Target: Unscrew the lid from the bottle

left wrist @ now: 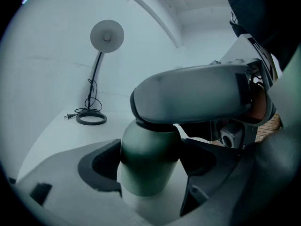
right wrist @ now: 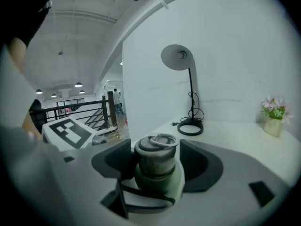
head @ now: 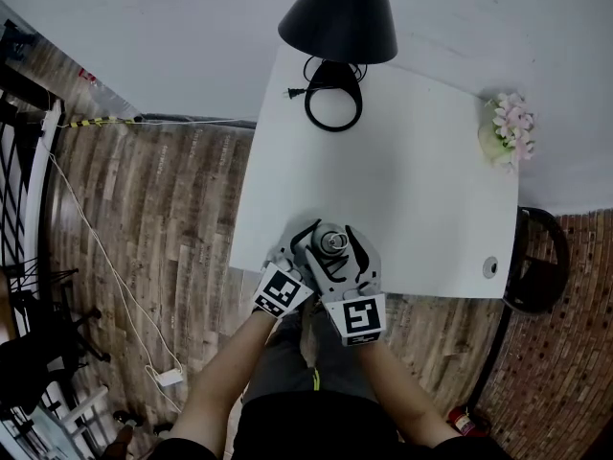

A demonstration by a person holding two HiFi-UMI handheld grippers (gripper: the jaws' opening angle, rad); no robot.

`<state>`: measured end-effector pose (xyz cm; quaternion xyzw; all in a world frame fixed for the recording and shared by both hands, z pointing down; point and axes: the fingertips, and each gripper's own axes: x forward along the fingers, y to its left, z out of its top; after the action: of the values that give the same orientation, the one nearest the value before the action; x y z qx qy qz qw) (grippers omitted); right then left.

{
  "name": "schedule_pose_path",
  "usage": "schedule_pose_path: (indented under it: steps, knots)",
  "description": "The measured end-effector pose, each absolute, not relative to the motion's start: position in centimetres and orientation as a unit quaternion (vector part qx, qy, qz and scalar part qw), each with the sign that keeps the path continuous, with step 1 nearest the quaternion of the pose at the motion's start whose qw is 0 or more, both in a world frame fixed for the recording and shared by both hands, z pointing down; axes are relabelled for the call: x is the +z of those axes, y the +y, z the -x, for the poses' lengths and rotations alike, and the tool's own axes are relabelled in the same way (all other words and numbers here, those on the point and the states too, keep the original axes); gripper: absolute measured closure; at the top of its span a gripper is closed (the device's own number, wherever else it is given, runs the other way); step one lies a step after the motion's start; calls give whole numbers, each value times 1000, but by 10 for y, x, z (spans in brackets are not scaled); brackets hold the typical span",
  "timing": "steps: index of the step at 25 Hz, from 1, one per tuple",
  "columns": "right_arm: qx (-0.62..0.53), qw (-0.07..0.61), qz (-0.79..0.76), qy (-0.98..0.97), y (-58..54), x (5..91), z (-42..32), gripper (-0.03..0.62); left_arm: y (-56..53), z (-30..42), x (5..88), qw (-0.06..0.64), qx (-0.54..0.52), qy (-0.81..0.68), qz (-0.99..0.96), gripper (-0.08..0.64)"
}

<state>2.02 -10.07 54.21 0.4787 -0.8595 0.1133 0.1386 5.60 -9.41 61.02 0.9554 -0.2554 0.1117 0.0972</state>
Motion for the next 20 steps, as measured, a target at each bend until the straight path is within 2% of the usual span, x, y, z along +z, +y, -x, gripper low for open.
schedule_pose_path:
  steps: [4,6,12,15,20]
  knots:
    - [111,148,-488,-853,-104,545,-22,292,-94,-57,610,98,111,-255,-955,175]
    - [107,149,-489,-853,-105,545,-22,322,-94,-57,610,99,110,-255,-956,175]
    - [101,155,-449,-874,-104,546,-18,325,-95,-57,611,100,109,-254,-956,175]
    - [89,168,-383,-904,-101,546,-14,327,-95,-57,611,100,109,-254,-956,175]
    - [79,209,-162,-961,-90,548,-11,327,-94,-59,612,97,116,-249,-957,175]
